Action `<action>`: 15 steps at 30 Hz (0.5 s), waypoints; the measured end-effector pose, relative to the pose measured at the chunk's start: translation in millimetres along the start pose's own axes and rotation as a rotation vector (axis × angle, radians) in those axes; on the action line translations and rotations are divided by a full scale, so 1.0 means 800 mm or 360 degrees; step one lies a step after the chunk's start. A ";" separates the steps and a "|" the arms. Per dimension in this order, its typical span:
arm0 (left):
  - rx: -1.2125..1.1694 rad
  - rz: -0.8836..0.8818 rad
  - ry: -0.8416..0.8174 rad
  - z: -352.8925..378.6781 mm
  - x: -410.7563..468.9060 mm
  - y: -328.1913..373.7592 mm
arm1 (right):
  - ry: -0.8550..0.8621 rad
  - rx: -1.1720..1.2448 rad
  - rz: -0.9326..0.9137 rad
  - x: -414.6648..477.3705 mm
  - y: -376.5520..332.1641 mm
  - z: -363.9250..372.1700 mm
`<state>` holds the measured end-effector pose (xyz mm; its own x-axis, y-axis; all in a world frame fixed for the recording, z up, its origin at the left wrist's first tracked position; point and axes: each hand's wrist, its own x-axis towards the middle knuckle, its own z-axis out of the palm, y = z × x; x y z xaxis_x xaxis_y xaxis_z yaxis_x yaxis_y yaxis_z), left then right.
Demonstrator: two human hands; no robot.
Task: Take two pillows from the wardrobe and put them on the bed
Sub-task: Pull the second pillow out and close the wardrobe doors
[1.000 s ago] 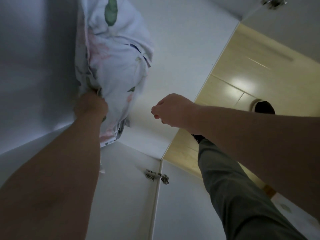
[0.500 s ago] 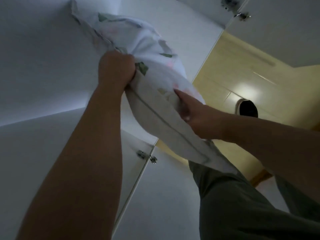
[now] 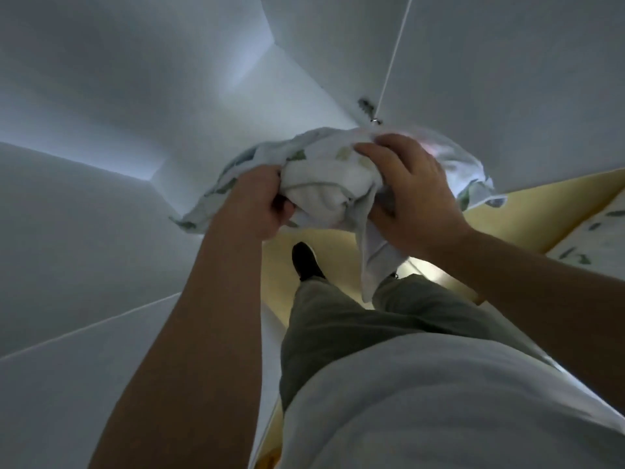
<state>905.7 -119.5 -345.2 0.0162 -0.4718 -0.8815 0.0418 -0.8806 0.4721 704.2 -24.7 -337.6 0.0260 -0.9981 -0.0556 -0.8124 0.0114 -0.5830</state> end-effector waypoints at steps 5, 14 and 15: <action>0.0469 -0.0010 0.0027 0.029 -0.124 -0.018 | 0.0345 0.0012 -0.0183 -0.034 -0.011 -0.073; 0.2214 0.1156 0.0276 0.020 -0.249 -0.048 | 0.0436 -0.0150 -0.0475 -0.111 -0.065 -0.126; 0.2175 0.1275 0.0060 0.020 -0.263 -0.052 | 0.0415 -0.0177 -0.0502 -0.115 -0.068 -0.134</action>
<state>884.7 15.3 -179.5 -0.3835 -0.8316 -0.4018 -0.8821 0.2010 0.4259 683.5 60.0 -214.1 0.1468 -0.9337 0.3265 -0.8464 -0.2894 -0.4470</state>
